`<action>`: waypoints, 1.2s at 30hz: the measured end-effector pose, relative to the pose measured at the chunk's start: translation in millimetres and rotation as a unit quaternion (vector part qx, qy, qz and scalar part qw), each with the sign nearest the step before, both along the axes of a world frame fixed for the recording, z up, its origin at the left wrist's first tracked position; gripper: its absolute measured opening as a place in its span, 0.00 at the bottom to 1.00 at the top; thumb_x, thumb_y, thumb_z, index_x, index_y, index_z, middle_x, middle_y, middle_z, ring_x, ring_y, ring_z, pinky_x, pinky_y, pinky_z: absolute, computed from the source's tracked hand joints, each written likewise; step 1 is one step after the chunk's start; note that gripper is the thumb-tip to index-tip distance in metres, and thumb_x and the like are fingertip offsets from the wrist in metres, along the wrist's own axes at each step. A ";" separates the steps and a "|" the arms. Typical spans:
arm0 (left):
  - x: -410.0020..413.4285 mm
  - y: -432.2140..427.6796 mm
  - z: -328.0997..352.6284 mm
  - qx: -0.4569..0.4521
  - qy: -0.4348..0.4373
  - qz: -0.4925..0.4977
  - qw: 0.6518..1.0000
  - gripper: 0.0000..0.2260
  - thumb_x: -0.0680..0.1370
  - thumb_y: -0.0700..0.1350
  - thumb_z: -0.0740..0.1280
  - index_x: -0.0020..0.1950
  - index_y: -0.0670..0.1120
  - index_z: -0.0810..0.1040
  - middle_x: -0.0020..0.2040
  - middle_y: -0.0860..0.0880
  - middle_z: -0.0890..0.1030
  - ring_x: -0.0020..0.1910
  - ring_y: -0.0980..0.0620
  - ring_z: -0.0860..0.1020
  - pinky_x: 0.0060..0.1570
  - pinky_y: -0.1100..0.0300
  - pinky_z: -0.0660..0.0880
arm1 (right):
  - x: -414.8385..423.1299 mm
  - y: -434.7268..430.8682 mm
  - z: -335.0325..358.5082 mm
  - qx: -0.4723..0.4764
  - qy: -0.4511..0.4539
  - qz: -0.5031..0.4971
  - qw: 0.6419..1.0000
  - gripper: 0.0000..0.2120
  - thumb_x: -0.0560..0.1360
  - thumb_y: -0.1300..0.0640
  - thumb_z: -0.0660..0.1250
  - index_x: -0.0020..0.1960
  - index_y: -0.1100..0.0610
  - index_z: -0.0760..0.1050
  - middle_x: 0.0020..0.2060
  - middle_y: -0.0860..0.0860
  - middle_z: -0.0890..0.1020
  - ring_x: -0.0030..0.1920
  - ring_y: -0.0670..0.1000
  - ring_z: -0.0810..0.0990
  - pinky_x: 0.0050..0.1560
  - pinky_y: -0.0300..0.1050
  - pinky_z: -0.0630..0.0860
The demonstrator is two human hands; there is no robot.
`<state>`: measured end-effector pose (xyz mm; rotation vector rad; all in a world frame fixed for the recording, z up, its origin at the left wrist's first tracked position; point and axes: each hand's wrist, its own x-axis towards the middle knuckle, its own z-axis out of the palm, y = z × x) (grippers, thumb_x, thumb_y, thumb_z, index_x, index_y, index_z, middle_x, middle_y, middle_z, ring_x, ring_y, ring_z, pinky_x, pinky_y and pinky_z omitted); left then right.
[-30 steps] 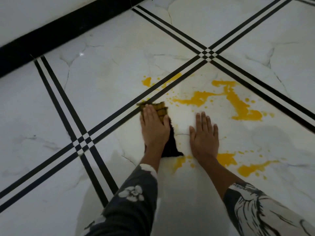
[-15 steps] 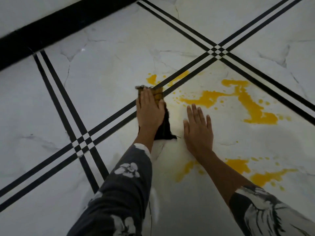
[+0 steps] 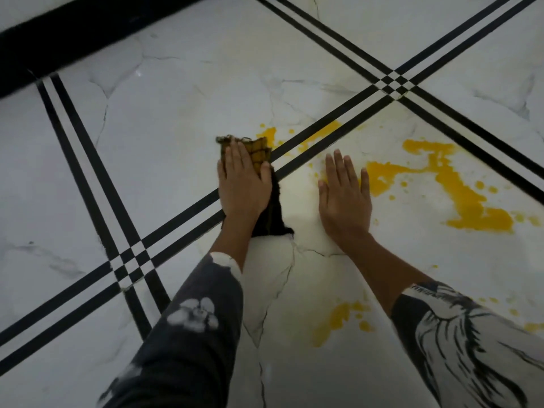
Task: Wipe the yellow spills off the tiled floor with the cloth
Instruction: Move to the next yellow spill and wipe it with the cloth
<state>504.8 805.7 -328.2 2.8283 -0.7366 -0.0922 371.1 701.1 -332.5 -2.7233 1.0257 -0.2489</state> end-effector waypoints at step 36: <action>35.3 -9.9 14.4 -0.136 0.085 -0.095 0.982 0.23 0.83 0.50 0.45 0.77 0.44 0.51 0.78 0.47 0.52 0.76 0.52 0.49 0.72 0.57 0.41 | 1.4 -0.3 7.6 0.079 -0.049 -0.015 0.996 0.32 0.75 0.39 0.34 0.76 0.51 0.45 0.76 0.47 0.47 0.75 0.44 0.42 0.72 0.45 0.35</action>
